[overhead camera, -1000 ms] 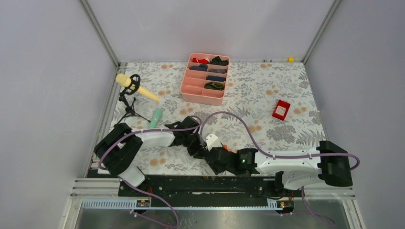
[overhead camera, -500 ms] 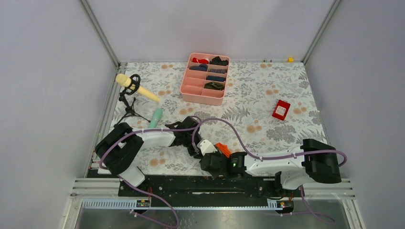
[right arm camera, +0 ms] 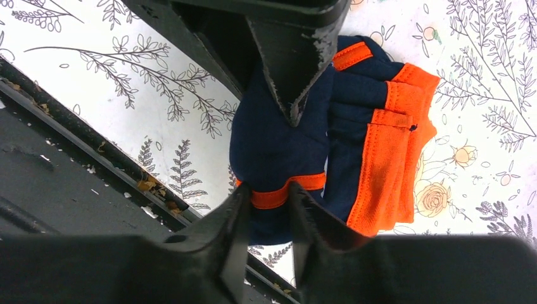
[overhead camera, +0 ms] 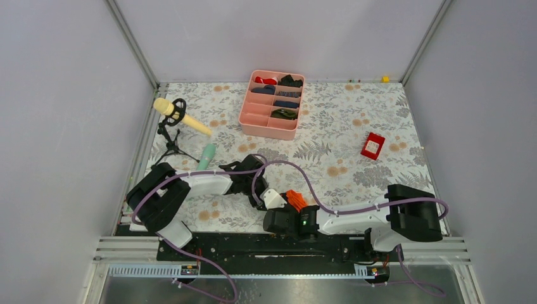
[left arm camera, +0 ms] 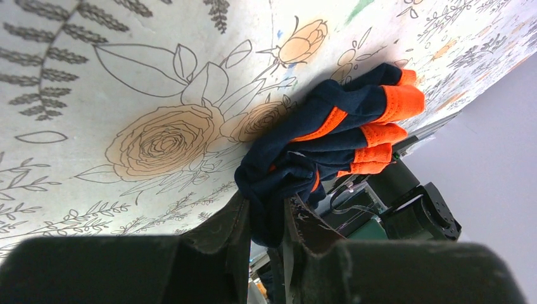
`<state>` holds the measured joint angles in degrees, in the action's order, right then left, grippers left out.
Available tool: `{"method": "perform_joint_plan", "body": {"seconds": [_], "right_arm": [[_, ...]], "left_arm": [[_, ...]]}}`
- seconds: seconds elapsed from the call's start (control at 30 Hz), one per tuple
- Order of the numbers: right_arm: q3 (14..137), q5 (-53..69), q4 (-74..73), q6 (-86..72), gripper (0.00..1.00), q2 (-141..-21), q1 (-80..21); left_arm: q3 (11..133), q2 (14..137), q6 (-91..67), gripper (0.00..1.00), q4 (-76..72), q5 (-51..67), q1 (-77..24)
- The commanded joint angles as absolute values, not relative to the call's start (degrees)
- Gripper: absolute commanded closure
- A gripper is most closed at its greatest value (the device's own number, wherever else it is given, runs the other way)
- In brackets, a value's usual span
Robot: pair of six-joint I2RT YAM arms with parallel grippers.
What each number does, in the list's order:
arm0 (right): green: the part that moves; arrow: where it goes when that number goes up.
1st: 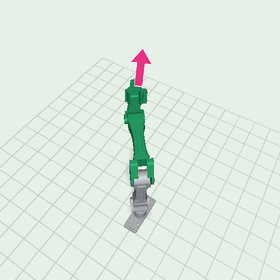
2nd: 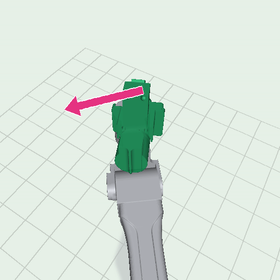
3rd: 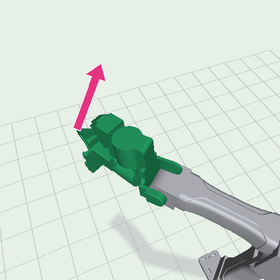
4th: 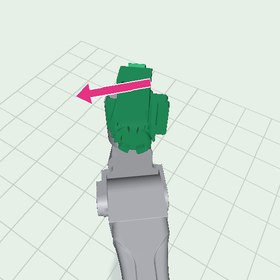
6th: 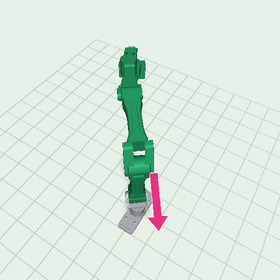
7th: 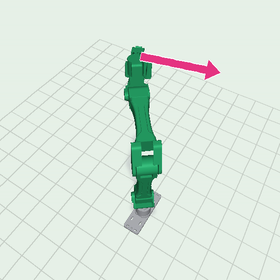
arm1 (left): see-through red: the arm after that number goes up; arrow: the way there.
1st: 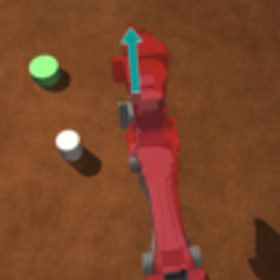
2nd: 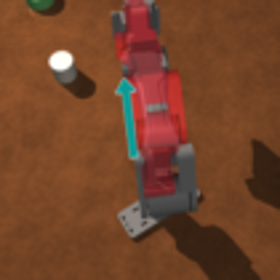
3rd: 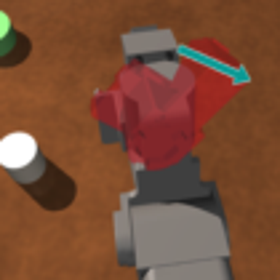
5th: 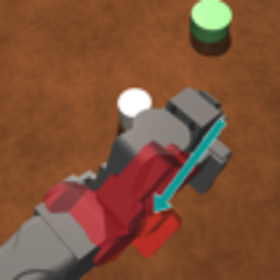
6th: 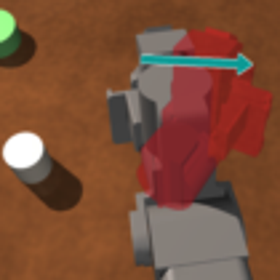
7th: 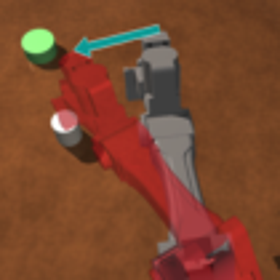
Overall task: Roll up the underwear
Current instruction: Roll the underwear to the center of the board.
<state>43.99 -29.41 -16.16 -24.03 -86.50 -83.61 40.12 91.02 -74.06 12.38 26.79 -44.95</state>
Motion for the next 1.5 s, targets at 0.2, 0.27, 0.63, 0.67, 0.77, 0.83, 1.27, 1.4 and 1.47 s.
{"method": "perform_joint_plan", "body": {"seconds": [0.2,0.27,0.63,0.67,0.77,0.83,1.27,1.4,1.47], "right_arm": [[40.83,-30.53,-14.18,-28.88,0.99,-83.07,-83.73],[39.25,-28.02,-12.83,-28.92,1.0,-81.35,-82.65],[25.46,-4.7,0.64,-30.35,1.0,-68.73,-69.98],[24.62,-2.7,2.28,-30.75,1.0,-68.29,-69.02],[22.74,2.74,4.89,-31.91,1.0,-68.02,-66.26],[21.32,6.73,7.27,-33.13,1.0,-68.48,-63.51],[17.3,33.32,24.29,-41.11,1.0,-76.62,-47.19],[15.48,38.11,31.49,-45.06,1.0,-79.88,-43.85],[14.25,39.72,34.88,-47.0,1.0,-81.23,-42.68]], "left_arm": [[37.97,90.13,-78.04,0.77,7.91,27.91,-44.53],[37.04,89.06,-78.36,0.6,6.59,28.0,-44.4],[33.28,80.21,-78.45,0.17,5.08,26.66,-41.62],[32.97,79.68,-78.59,0.17,4.88,26.62,-41.48],[32.78,78.34,-78.16,0.17,4.83,26.36,-41.33],[32.88,78.2,-77.34,0.18,5.21,26.55,-41.34],[32.61,77.14,-67.4,0.19,9.43,27.34,-41.43],[33.38,80.37,-66.15,0.24,6.36,28.57,-41.75],[34.06,81.65,-65.85,0.27,5.57,29.04,-41.91]]}}
